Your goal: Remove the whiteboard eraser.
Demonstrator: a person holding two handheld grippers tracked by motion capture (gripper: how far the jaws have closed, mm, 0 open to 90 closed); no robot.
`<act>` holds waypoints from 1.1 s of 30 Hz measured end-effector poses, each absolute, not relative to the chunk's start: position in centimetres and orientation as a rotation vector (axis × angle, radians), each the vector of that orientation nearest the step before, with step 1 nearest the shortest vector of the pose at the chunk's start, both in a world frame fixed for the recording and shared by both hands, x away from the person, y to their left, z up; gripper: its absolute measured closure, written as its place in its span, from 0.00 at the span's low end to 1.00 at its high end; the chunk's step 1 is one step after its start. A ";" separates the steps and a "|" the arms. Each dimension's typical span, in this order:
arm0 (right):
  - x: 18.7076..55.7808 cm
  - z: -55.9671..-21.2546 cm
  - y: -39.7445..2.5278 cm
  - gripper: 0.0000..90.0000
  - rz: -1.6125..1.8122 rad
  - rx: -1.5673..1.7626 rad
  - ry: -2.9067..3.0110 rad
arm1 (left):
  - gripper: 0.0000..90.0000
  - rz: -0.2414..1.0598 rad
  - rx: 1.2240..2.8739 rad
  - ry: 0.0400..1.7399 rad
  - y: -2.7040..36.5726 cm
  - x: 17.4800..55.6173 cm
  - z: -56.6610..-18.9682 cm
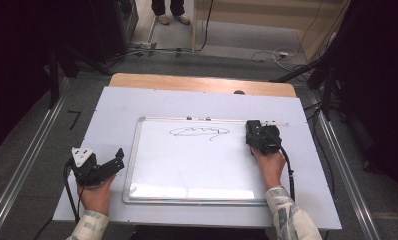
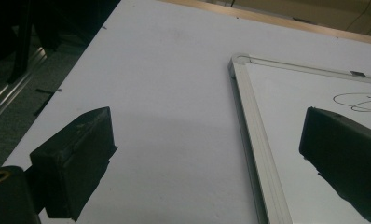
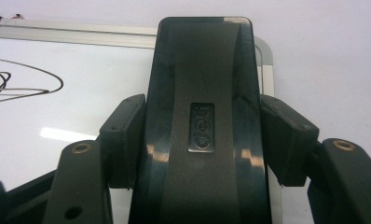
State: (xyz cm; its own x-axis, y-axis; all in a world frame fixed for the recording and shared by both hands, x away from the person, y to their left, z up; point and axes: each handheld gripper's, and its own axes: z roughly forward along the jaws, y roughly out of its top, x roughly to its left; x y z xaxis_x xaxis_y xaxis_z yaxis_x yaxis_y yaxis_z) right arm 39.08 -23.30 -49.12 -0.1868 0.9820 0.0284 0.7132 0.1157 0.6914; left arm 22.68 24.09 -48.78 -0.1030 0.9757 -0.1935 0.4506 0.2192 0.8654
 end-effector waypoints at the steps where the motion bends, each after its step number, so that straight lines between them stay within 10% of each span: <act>1: 39.1 -49.1 -23.3 0.40 0.814 1.641 1.960 | 0.04 0.819 1.347 1.687 24.1 22.7 -48.8; 33: 37.8 -48.3 -23.4 0.43 0.866 1.581 1.946 | 0.04 0.802 1.322 1.693 24.6 22.5 -48.7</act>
